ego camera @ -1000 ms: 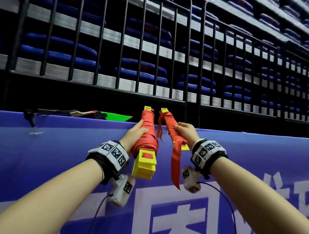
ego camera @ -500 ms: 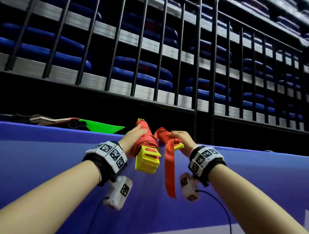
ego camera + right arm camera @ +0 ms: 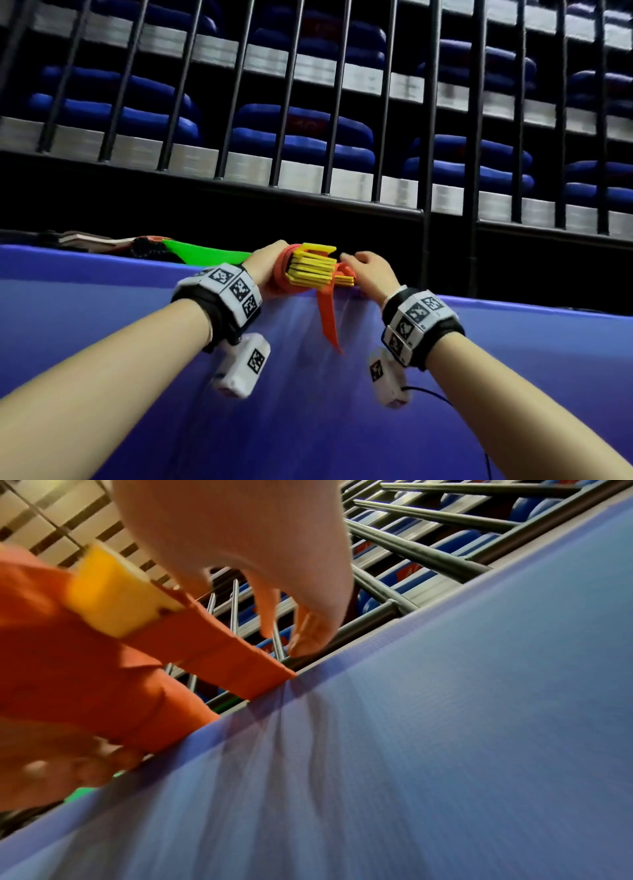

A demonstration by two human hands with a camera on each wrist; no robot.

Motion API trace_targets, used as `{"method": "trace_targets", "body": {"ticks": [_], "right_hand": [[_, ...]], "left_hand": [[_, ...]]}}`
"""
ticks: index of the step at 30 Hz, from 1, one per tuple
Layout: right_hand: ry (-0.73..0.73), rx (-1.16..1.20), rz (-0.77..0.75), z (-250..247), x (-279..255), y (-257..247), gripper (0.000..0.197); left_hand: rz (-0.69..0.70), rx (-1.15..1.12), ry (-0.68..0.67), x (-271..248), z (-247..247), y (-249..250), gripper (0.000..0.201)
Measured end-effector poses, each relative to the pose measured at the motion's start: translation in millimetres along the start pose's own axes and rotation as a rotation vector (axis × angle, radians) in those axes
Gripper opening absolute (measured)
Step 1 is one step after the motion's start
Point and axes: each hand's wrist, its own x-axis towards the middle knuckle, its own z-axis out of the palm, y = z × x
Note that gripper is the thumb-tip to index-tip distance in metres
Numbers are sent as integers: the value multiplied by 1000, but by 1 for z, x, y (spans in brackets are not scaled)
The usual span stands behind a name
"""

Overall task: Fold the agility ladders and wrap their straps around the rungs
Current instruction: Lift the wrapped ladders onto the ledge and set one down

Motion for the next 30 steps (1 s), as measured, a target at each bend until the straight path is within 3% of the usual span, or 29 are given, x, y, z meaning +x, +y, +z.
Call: {"method": "trace_targets", "body": {"ticks": [2,4,6,7,9,12,14,16,24,30], "right_hand": [[77,124,-181,-6,-28,-5,35],[13,273,-330,-14,-65,-17,31],[-84,348,-349,-19,-87,-24,20],[-110,354,-349,-18,-90,-24,18],[-111,355,-321,-15,-91,-25,19],[-34,398,-283,-7,-88,-23,21],[4,395,-280,-3,-85,-19,21],[34,345,-295,0,-82,-14,21],[28,-120,-305,3,-59,-9,33],[-83,-169,-300,4,-43,-11,32]], "left_hand": [[40,128,7,-8,-4,3,39],[102,386,83,-8,-11,5,58],[191,718,169,-15,-18,10,64],[277,743,191,-19,-21,13,61],[450,560,115,-31,-18,16,53],[561,242,-58,-50,-2,7,46],[638,255,-69,-57,9,-2,42],[704,329,27,-55,15,-11,48],[651,472,102,-26,7,-16,46],[539,681,159,3,-1,-19,46]]}}
